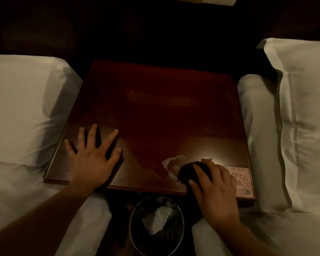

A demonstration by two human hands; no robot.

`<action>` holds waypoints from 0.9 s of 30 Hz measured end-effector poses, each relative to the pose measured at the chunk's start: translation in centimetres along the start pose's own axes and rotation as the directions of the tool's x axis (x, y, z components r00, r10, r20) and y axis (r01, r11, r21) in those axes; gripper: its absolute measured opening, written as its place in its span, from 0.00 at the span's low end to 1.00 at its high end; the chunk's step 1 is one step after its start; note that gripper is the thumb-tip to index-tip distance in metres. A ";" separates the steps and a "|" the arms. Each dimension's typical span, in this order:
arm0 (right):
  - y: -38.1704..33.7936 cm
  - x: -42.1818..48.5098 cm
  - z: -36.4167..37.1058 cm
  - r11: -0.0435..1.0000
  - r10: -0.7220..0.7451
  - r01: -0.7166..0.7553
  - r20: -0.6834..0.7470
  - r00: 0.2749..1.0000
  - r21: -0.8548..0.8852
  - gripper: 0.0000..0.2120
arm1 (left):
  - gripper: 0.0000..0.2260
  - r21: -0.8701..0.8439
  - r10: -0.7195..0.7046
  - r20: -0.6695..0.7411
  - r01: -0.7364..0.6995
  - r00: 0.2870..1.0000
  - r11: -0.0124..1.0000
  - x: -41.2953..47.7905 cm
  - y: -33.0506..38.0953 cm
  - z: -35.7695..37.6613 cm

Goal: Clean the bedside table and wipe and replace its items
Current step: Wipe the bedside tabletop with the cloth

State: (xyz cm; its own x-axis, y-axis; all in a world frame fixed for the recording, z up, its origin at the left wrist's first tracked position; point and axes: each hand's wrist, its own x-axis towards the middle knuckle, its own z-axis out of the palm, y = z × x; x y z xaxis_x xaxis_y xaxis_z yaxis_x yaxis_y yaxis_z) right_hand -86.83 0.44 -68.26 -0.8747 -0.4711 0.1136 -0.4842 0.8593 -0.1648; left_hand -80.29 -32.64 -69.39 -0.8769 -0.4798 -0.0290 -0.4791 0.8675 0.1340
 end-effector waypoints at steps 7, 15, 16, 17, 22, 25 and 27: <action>1.1 7.3 0.5 0.961 0.274 -0.276 -0.091 0.957 -0.015 0.17 | 0.27 0.017 0.006 0.009 -0.007 1.000 1.000 0.4 0.2 0.4; 0.0 5.6 0.6 0.994 0.054 -0.055 -0.010 0.998 -0.093 0.18 | 0.27 0.040 -0.002 0.020 0.001 1.000 0.999 0.5 0.7 -0.4; -0.2 7.1 0.5 0.986 0.120 -0.123 -0.027 0.992 -0.116 0.18 | 0.27 0.035 -0.001 0.021 0.000 1.000 0.999 0.5 0.8 -0.3; -0.3 8.5 0.4 0.973 0.191 -0.194 -0.035 0.981 -0.124 0.18 | 0.27 0.025 0.002 0.021 -0.003 1.000 1.000 0.5 1.0 -0.3; -1.9 8.1 -0.4 0.984 0.156 -0.155 0.002 0.988 -0.091 0.14 | 0.28 0.033 0.019 0.026 -0.020 0.999 0.999 0.6 0.7 -0.2; -2.6 5.1 -0.5 0.996 0.028 -0.025 0.035 0.999 -0.081 0.11 | 0.28 0.037 0.028 0.020 -0.029 0.999 0.999 0.9 0.2 0.0; -2.3 6.0 -0.3 0.993 0.102 -0.100 0.026 0.994 -0.067 0.10 | 0.27 0.030 0.036 0.016 -0.037 0.999 0.999 0.7 0.1 0.1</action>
State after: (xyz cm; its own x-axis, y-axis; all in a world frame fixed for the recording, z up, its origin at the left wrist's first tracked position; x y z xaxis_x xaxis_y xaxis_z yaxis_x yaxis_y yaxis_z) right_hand -90.91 -4.30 -66.91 -0.9197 -0.3862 0.0705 -0.3920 0.9135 -0.1090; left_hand -80.91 -32.88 -69.48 -0.8943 -0.4457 -0.0399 -0.4474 0.8882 0.1047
